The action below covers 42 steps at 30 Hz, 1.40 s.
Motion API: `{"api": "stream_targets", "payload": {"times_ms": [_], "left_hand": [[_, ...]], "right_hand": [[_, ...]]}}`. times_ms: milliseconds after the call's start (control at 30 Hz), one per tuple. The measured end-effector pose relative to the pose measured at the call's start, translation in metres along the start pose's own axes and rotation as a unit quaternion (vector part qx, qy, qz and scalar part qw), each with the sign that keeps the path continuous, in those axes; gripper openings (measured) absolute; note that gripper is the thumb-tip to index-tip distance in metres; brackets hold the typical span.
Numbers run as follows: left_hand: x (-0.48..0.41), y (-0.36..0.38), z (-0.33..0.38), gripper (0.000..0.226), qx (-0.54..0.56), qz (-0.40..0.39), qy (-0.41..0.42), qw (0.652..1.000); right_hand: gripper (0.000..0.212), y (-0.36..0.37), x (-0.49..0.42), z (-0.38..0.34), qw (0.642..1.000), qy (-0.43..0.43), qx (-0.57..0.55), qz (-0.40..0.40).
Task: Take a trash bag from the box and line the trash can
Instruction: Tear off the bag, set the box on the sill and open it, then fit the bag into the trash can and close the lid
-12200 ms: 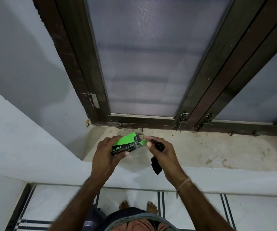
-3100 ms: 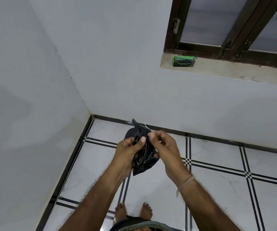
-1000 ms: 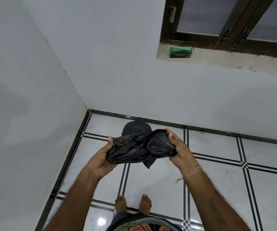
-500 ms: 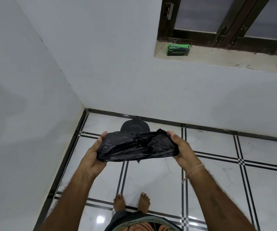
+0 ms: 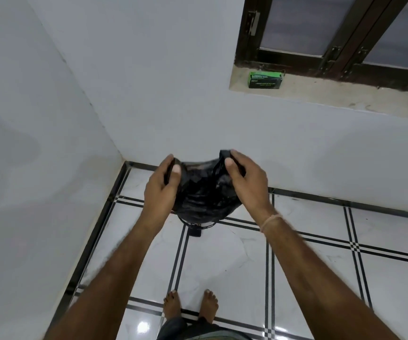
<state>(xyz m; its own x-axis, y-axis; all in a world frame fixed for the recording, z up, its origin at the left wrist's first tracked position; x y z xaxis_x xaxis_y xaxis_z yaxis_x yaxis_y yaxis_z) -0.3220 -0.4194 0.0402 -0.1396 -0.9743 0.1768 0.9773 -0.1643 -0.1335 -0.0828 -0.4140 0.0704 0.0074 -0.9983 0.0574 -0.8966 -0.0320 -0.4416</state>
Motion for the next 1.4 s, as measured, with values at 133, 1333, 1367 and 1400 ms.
{"api": "stream_targets", "payload": {"times_ms": [133, 1333, 1367, 1400], "left_hand": [[-0.002, 0.019, -0.017, 0.054, -0.052, -0.017, -0.006, 0.998], [-0.072, -0.125, -0.045, 0.033, 0.255, -0.062, -0.049, 0.964], [-0.078, -0.128, -0.045, 0.033, 0.254, -0.058, -0.049, 0.964], [-0.082, -0.13, -0.045, 0.033, 0.25, -0.054, -0.049, 0.965]], "right_hand": [[0.049, 0.018, 0.0, 0.012, 0.993, -0.049, 0.102, -0.024], [0.038, 0.101, -0.07, 0.017, 0.941, 0.084, -0.314, -0.091], [0.039, 0.103, -0.076, 0.017, 0.941, 0.091, -0.313, -0.093], [0.039, 0.104, -0.082, 0.017, 0.941, 0.099, -0.311, -0.094]]}}
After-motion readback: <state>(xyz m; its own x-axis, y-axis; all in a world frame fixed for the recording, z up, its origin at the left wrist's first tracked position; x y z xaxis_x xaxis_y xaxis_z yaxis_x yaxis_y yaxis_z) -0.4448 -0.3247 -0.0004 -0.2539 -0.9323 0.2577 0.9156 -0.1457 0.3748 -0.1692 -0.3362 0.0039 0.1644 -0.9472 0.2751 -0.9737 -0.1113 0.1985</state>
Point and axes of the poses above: each hand's wrist, its own x-axis away from the middle knuckle, its own y-axis out of the palm, z = x × y, the point moved 7 cm from there along -x, towards the middle knuckle, and after that the axes turned 15 degrees about -z, right-handed, at the moved point
